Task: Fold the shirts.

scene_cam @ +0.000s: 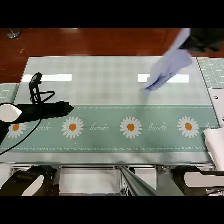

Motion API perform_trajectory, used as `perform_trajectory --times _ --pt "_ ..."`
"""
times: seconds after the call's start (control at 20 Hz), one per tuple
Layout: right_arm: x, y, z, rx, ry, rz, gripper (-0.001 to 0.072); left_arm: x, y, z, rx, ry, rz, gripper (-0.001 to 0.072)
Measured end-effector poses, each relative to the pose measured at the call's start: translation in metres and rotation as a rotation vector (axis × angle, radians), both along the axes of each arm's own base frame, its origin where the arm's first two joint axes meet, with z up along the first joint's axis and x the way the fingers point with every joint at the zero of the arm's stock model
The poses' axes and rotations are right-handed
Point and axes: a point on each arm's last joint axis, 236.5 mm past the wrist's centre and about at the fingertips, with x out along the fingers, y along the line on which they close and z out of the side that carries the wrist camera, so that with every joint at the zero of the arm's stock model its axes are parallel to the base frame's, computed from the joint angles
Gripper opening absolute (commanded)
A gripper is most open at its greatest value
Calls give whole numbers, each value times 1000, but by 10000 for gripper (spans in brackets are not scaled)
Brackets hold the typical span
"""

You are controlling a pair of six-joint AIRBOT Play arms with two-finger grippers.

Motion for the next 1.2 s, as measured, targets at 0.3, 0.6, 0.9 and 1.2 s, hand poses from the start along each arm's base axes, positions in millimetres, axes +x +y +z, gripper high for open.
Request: perform_trajectory --times 0.3,0.6,0.9,1.2 --pt "-80 -132 20 -44 111 -349 16 -1 -29 8 -10 -62 -69 23" --pt "-228 -224 -4 -195 296 -784 17 6 -42 17 -20 -133 -77 23" --pt "-377 -233 -39 -379 488 -1198 516 17 -44 26 -39 -183 -45 23" --pt "-411 -237 -57 -462 519 -1302 606 36 -36 40 -48 -259 17 24"
